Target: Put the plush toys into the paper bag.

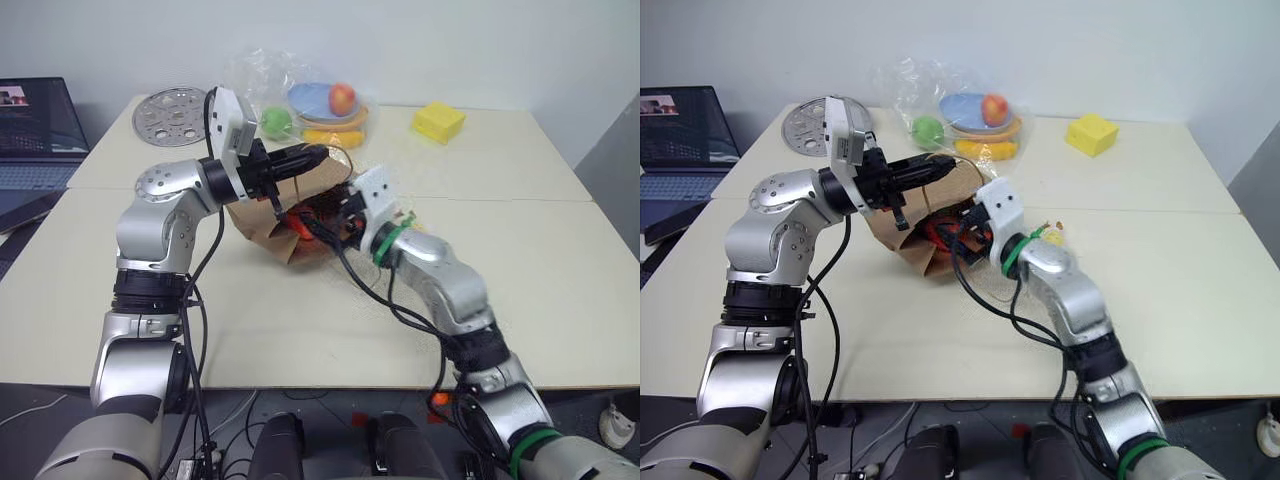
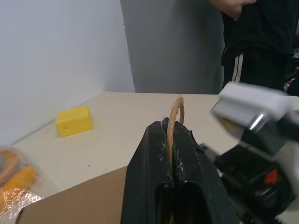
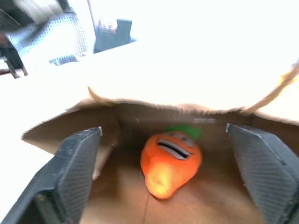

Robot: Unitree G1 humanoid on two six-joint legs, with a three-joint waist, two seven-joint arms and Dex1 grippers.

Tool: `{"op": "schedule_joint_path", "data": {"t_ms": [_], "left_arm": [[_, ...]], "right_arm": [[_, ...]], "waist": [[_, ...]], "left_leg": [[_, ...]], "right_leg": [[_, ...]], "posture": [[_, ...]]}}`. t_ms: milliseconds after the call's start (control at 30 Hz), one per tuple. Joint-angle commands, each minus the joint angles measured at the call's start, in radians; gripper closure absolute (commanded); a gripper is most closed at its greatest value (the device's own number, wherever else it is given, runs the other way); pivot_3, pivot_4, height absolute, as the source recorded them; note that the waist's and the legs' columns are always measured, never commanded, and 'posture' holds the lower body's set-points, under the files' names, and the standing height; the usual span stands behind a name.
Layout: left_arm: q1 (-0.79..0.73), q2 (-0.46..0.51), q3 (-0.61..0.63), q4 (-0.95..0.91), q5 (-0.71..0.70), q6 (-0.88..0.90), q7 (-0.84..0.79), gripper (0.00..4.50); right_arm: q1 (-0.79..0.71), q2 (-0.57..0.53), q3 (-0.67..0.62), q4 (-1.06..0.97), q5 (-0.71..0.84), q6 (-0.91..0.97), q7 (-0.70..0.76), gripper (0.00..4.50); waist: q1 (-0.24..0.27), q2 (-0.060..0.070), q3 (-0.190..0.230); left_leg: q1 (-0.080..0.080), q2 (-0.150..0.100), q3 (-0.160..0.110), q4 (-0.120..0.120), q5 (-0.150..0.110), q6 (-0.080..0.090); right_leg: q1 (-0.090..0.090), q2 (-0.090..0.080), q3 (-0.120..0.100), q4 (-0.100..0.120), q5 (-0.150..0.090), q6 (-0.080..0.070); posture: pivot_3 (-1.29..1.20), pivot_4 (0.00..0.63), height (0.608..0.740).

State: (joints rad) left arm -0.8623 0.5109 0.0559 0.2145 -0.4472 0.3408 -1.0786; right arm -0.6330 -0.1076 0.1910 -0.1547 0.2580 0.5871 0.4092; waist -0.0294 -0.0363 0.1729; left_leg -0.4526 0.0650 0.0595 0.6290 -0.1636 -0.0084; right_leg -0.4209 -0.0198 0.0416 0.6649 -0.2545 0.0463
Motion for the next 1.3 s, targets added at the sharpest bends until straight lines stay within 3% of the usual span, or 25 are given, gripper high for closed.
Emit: {"op": "schedule_joint_path", "data": {"t_ms": [33,167,400,833,933,1300], "left_arm": [[-0.006,0.01,0.019,-0.032,-0.011,-0.009,0.005,4.5],[-0.006,0.012,0.02,-0.023,-0.006,-0.017,0.002,4.5],[-0.023,0.005,0.009,-0.007,0.0,-0.023,0.003,4.5],[-0.026,0.008,0.008,-0.004,0.003,-0.022,0.0,4.5],[-0.021,0.014,0.012,-0.012,0.001,-0.019,0.003,4.5],[-0.015,0.018,0.012,-0.02,-0.001,-0.017,0.016,4.5]], "right_arm": [[0.03,-0.018,-0.046,-0.155,0.038,0.05,-0.013,0.03],[0.169,-0.093,-0.138,-0.274,-0.004,0.082,-0.092,0.03],[0.311,-0.128,-0.158,-0.134,-0.133,0.073,-0.228,0.03],[0.26,-0.054,-0.153,0.092,-0.188,-0.055,-0.259,0.03],[0.25,-0.049,-0.164,0.129,-0.204,-0.106,-0.282,0.57],[0.268,-0.121,-0.154,0.078,-0.199,-0.161,-0.189,4.46]], "waist": [[0.0,0.0,0.0],[0.003,0.0,0.0],[-0.004,0.0,0.0],[-0.003,0.0,0.0],[-0.001,0.0,0.0],[-0.001,0.0,0.0]], "left_leg": [[0.0,0.0,0.0,0.0,0.0,0.0],[0.001,0.0,0.0,0.0,0.0,0.0],[0.001,-0.001,0.003,0.001,0.0,0.0],[0.001,-0.001,0.001,0.0,0.0,0.0],[0.001,-0.001,0.001,0.0,0.0,0.0],[0.001,-0.001,0.001,0.0,0.0,0.0]], "right_leg": [[0.0,0.0,0.0,0.0,0.0,0.0],[0.0,0.0,0.0,0.0,0.0,-0.001],[0.0,-0.002,0.002,-0.001,0.0,-0.001],[0.001,0.0,0.002,-0.001,-0.001,-0.001],[0.001,0.0,0.002,-0.001,-0.001,-0.001],[0.001,0.0,0.002,-0.001,-0.001,-0.001]], "posture": [[0.0,0.15,0.74],[0.0,0.15,0.74],[0.0,0.15,0.74],[0.0,0.15,0.74],[0.0,0.15,0.74],[0.0,0.15,0.74]]}}
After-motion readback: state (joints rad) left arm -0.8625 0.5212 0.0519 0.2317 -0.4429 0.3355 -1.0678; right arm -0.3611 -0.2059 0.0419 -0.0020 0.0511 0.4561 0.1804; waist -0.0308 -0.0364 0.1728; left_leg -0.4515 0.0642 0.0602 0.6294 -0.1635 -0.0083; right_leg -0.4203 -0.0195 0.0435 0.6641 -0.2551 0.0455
